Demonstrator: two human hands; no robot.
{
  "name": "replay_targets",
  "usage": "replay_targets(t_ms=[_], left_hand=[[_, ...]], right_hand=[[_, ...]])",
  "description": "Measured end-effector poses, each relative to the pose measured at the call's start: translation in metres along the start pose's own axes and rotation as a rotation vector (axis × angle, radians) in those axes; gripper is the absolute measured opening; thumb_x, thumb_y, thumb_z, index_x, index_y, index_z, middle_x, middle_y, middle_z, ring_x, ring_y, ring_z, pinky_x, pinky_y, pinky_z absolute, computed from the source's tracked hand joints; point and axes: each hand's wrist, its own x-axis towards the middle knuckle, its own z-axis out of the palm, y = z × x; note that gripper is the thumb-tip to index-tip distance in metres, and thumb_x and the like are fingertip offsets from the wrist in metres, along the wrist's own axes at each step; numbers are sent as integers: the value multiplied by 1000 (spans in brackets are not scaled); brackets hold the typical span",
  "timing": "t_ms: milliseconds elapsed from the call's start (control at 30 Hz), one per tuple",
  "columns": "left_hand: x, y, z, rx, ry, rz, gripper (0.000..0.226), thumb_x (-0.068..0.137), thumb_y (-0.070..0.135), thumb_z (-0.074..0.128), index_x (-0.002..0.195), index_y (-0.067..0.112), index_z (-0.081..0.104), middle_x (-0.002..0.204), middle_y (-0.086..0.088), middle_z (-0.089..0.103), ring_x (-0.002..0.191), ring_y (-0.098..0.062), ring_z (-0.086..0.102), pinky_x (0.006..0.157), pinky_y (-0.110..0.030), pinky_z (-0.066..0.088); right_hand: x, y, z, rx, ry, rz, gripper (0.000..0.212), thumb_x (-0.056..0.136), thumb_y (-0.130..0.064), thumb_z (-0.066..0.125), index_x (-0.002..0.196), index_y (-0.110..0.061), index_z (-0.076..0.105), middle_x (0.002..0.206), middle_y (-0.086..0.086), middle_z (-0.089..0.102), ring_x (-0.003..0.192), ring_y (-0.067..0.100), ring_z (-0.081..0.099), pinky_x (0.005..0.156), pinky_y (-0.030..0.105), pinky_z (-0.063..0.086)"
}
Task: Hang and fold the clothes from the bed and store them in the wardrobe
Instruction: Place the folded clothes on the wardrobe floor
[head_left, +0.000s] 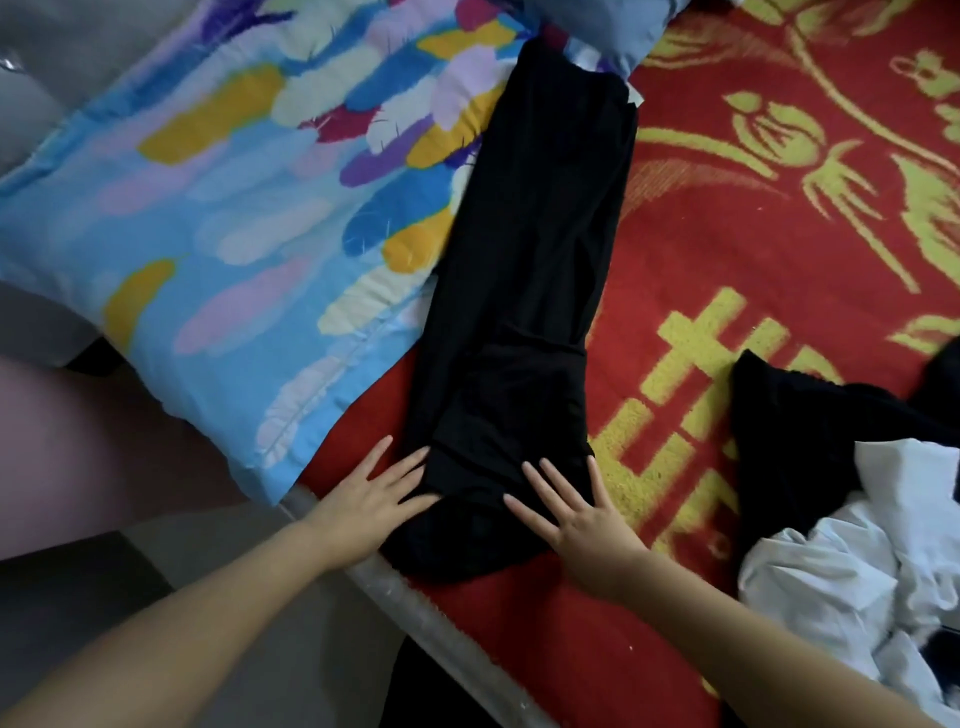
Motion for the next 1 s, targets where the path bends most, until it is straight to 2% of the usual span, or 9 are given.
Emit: replay_targets(t_ms=[167, 300, 400, 467, 533, 600, 767, 867, 1000], left_hand=[[15, -1, -8, -174, 132, -46, 46, 60, 12, 82, 104, 24, 75, 129, -11, 60, 128, -29, 51, 106, -61, 30], [23, -5, -20, -747, 4, -264, 40, 95, 7, 44, 127, 23, 61, 142, 5, 49, 143, -11, 23, 120, -29, -2], [17, -5, -39, -1052, -352, -209, 31, 98, 12, 42, 113, 19, 68, 126, 4, 62, 128, -4, 36, 113, -23, 22], [13, -3, -54, -1308, -502, -159, 26, 98, 15, 46, 93, 19, 71, 96, 3, 72, 93, -5, 61, 89, -26, 47], [16, -8, -64, -1472, -474, -248, 28, 100, 15, 47, 81, 20, 67, 72, 10, 66, 68, -1, 59, 67, -18, 46], [29, -21, -68, -1558, -256, -441, 33, 99, 8, 47, 74, 20, 64, 61, 12, 60, 58, 1, 53, 59, -14, 42], [88, -52, -57, -1303, 313, -876, 20, 98, 15, 49, 88, 7, 65, 85, -8, 63, 82, -19, 56, 70, -27, 40], [102, -34, -56, -985, 516, -1061, 25, 96, 14, 48, 117, 6, 60, 114, -15, 62, 107, -31, 57, 85, -34, 42], [80, 24, -38, -342, 485, -324, 68, 88, 39, 50, 146, 9, 35, 151, -15, 34, 140, -30, 33, 112, -53, 26]], right_hand=[[7, 7, 1, 32, 127, 65, 92, 91, 0, 42, 147, -32, -23, 158, 4, -23, 139, 26, -32, 102, 59, -30], [1, 13, -14, 143, 64, 40, 72, 96, -1, 35, 153, -32, 5, 162, 2, 2, 149, 22, -4, 112, 55, -16], [-22, 9, -22, 341, -138, -119, 69, 93, 4, 34, 151, -33, 25, 158, -3, 24, 146, 14, 17, 121, 44, 6], [-37, 14, -40, 693, -306, -174, 63, 91, 2, 35, 143, -32, 42, 137, -12, 50, 119, -13, 47, 102, 14, 37], [-36, 35, -65, 892, -349, -98, 57, 91, -4, 37, 136, -37, 49, 109, -27, 54, 82, -26, 51, 67, -2, 38], [-25, 64, -82, 980, -160, 66, 52, 93, -6, 41, 130, -41, 51, 112, -25, 53, 91, -15, 55, 69, 1, 40], [10, 98, -86, 1005, 630, 533, 40, 96, -4, 44, 132, -19, 53, 123, 0, 61, 104, 13, 58, 85, 27, 50], [8, 83, -73, 809, 1032, 522, 37, 94, -2, 47, 130, -9, 54, 126, 6, 57, 116, 13, 50, 99, 33, 44], [-8, 18, -28, 337, 722, 182, 67, 79, -21, 65, 142, -11, 45, 147, 15, 42, 138, 33, 36, 108, 58, 33]])
